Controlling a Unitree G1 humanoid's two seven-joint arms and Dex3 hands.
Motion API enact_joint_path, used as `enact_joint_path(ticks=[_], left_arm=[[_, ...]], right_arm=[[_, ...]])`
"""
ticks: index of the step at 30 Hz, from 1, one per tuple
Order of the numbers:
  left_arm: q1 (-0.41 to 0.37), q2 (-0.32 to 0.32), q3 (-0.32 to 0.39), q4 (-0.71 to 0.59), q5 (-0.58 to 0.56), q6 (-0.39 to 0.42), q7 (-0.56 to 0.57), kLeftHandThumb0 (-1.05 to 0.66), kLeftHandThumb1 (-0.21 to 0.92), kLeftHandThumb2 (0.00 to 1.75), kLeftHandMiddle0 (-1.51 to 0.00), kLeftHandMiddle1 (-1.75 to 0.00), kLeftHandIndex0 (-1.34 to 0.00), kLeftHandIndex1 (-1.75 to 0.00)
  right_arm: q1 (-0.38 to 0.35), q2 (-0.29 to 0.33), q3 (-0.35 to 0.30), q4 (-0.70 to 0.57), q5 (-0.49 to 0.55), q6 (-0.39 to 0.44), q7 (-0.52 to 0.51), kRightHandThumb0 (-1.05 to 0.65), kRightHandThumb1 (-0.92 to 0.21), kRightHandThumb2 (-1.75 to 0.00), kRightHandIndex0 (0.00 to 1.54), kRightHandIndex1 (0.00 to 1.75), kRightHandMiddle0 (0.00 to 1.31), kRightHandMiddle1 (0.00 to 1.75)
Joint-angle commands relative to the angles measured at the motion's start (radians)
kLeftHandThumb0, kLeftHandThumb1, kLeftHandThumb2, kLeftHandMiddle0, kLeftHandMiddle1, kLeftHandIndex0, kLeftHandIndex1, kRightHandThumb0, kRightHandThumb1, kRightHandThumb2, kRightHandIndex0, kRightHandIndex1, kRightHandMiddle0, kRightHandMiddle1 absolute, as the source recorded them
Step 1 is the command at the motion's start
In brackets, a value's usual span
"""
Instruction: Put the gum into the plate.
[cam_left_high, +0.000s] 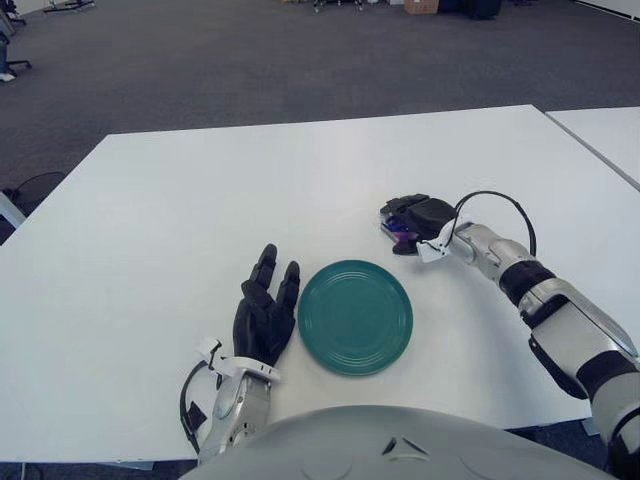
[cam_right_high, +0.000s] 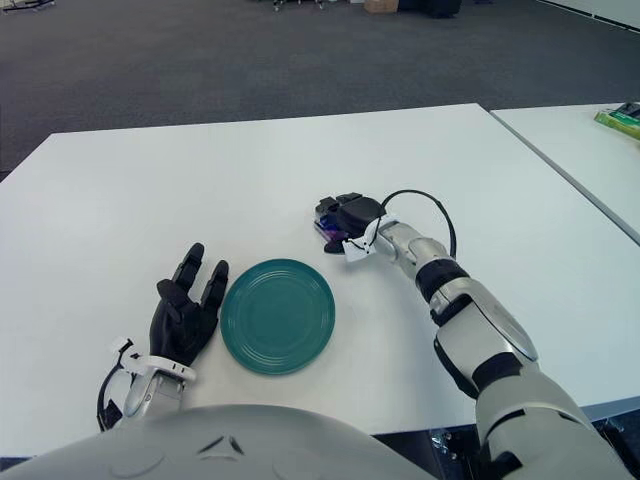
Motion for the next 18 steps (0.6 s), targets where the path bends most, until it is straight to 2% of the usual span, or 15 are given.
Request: enact_joint_path(ticks=[1,2,3,4,7,9,13,18], left_arm=[[0.018,-0.054,0.002,0.023,0.002,0.013,0.034,-1.05,0.92,0.96,-0.03,0.00,0.00,-0.09],[0.018,-0.054,0.001,0.024,0.003,0.013,0.036,-1.05,0.92,0.96,-0.03,0.00,0.00,-0.10],[0.016,-0.054,-0.001,0.025,0.004,0.013,0.038,-1.05,0.92,0.97,-0.03,0.00,0.00,-0.10],[0.015,-0.055,-0.003,0.027,0.006,0.012,0.039,-1.05,0.92,0.97,-0.03,-0.01,0.00,-0.10],[0.011,-0.055,-0.006,0.032,0.006,0.009,0.042,-1.05,0.92,0.97,-0.03,0.00,0.00,-0.10],[0.009,-0.057,-0.006,0.037,-0.001,0.008,0.040,-1.05,0.92,0.97,-0.03,0.00,0.00,-0.10],[0.004,-0.057,-0.005,0.040,-0.010,0.006,0.039,-1.05,0.92,0.96,-0.03,0.00,0.00,-0.10],[0.001,-0.056,-0.001,0.041,-0.013,0.004,0.043,-1.05,0.92,0.96,-0.03,0.00,0.00,-0.10]], right_arm=[[0.061,0.010,0.064,0.107,-0.062,0.011,0.030,-0.72,-0.92,-0.55,0.53,1.11,0.09,1.54],[0.058,0.012,0.069,0.116,-0.064,0.010,0.023,-0.72,-0.92,-0.56,0.53,1.15,0.10,1.57],[0.051,0.007,0.096,0.124,-0.096,0.005,-0.028,-0.72,-0.92,-0.56,0.53,1.22,0.12,1.61],[0.047,0.004,0.117,0.131,-0.120,0.001,-0.069,-0.71,-0.92,-0.59,0.56,1.37,0.19,1.66],[0.035,0.003,0.166,0.169,-0.172,0.011,-0.175,-0.68,-0.92,-0.64,0.63,1.59,0.32,1.72],[0.038,0.009,0.192,0.218,-0.197,0.041,-0.259,-0.65,-0.92,-0.67,0.72,1.67,0.40,1.73],[0.042,0.031,0.211,0.277,-0.205,0.087,-0.341,-0.59,-0.92,-0.69,0.86,1.73,0.54,1.74],[0.041,0.046,0.224,0.301,-0.203,0.120,-0.392,-0.55,-0.92,-0.71,0.95,1.74,0.62,1.75]])
